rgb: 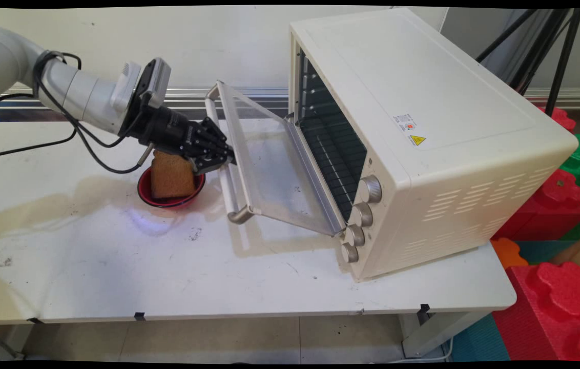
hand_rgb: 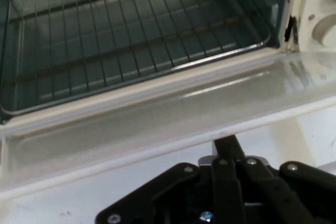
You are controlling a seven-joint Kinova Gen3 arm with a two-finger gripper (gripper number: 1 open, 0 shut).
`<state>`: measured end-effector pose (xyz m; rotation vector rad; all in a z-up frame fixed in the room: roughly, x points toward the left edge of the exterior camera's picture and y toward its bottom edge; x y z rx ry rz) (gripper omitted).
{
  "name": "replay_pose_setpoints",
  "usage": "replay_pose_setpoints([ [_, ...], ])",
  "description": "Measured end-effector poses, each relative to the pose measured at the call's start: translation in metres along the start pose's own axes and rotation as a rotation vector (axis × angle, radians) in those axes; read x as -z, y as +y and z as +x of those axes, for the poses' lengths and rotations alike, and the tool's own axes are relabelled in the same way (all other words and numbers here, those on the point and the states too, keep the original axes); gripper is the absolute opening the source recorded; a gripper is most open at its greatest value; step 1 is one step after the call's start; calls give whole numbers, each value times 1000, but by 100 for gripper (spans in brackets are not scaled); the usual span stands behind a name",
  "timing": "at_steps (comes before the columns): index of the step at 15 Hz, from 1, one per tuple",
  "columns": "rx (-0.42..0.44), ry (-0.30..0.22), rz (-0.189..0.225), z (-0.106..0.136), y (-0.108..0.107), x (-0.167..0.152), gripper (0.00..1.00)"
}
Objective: Open the oven
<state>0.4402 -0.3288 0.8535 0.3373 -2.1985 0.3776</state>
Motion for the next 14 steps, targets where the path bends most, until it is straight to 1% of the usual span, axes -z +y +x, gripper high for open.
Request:
replay_pose_setpoints([
  [14, -19, -66, -29, -47, 8, -3, 0],
])
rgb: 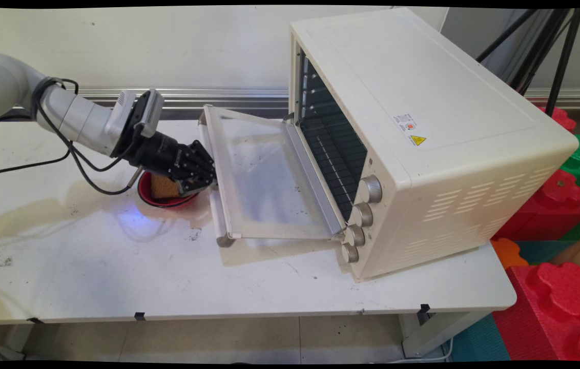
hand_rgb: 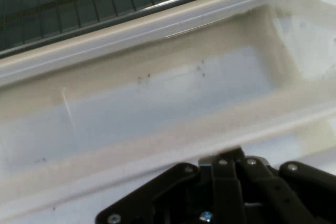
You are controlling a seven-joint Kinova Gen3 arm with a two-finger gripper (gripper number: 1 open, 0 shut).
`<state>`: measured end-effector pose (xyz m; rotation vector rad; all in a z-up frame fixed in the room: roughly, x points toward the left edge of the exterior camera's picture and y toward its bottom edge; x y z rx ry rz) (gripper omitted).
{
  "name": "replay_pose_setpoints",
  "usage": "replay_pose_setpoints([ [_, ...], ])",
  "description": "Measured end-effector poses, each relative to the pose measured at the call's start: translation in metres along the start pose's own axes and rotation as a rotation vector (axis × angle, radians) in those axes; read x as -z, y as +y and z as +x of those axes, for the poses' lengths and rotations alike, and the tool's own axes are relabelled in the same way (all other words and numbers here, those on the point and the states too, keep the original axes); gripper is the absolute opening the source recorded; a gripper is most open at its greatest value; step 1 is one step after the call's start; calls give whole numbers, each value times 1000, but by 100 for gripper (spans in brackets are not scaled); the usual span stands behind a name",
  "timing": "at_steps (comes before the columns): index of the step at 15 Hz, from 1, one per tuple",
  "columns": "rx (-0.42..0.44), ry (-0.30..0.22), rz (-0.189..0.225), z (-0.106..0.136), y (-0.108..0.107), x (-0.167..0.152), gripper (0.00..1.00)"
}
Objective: Open the oven
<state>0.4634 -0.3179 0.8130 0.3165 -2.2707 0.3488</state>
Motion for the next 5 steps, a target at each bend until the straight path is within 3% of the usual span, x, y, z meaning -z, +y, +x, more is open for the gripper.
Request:
replay_pose_setpoints([
  [5, -8, -12, -5, -10, 0, -1, 0],
])
